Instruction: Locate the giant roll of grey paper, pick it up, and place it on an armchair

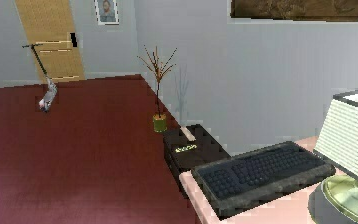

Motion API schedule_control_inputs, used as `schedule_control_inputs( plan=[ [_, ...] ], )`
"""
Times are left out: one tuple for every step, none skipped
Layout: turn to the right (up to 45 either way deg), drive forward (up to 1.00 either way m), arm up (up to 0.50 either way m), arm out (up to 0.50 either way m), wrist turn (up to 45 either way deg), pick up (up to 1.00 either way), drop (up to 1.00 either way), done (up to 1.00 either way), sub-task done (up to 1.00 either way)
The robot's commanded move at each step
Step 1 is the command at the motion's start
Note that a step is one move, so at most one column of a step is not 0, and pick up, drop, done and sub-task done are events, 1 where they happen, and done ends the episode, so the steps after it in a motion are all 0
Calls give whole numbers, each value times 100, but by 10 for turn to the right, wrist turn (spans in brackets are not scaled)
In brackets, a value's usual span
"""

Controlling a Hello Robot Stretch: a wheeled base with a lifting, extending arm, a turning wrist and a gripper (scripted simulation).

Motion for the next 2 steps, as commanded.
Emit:
schedule_control_inputs(
  plan=[
    [0, 0, 0, 0, 450, 0, 0, 0, 0],
    [0, 0, 0, 0, 450, 0, 0, 0, 0]
  ],
)
